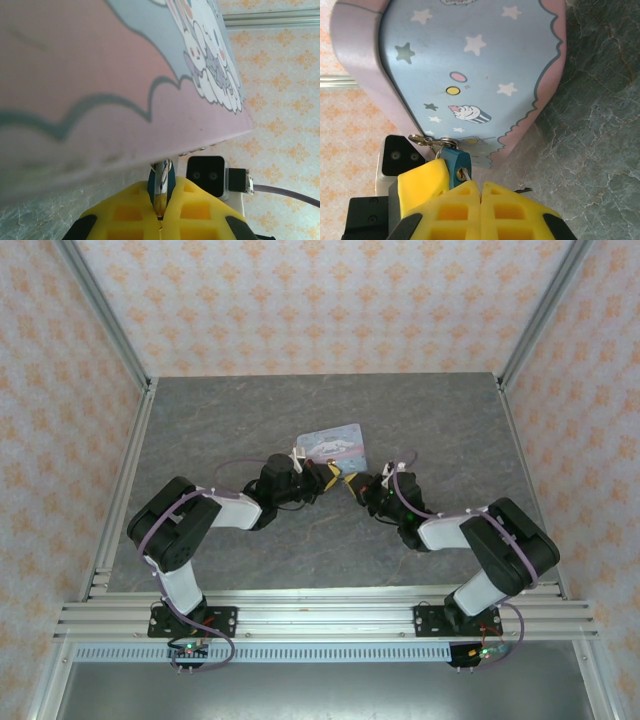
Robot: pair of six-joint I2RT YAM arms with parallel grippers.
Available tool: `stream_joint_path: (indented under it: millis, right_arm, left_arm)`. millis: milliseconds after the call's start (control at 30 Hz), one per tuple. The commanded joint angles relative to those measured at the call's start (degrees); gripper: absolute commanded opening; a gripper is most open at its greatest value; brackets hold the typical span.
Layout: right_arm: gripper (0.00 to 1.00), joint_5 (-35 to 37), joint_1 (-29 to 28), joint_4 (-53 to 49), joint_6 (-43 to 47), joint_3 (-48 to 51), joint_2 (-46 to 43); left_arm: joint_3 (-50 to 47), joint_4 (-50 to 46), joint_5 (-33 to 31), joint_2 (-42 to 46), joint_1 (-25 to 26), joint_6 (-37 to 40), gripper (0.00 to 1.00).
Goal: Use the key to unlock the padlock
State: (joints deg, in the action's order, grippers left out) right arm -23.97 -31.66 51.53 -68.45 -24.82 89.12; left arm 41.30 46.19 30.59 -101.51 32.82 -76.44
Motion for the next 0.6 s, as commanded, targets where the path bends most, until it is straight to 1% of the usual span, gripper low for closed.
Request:
stream_joint_path:
  millis: [0,167,300,367,567]
  right_arm:
    - [0.0,-1.21,-0.11,7.93,-1.91,-4.66,1.43]
    - [0.0,-1.74,0.46,8.04,-2.34,-5.99,1.78]
    - [0.0,-2.7,0.58,10.23,-4.32,-6.73,2.75]
    - [0.0,-2.91,0.67,9.31,-5.06,-6.82,2.44]
    - [0.0,-3.69,0.71,4.06,-5.91,-5.02,-0.06]
  left_arm:
    - [1.61,-0.29,9.05,-0.97,2.49,1.91,0.0]
    - [1.47,-0.85,9.44,-1.23,2.5,2.53,0.0]
    - [1.87,-0.64,10.02,-1.5,2.51,2.19,0.0]
    - [2.01,-1.12,9.8,-1.3,2.51,2.02,0.0]
    - [0.75,-4.43,5.47,1.01,2.25,0.55,0.0]
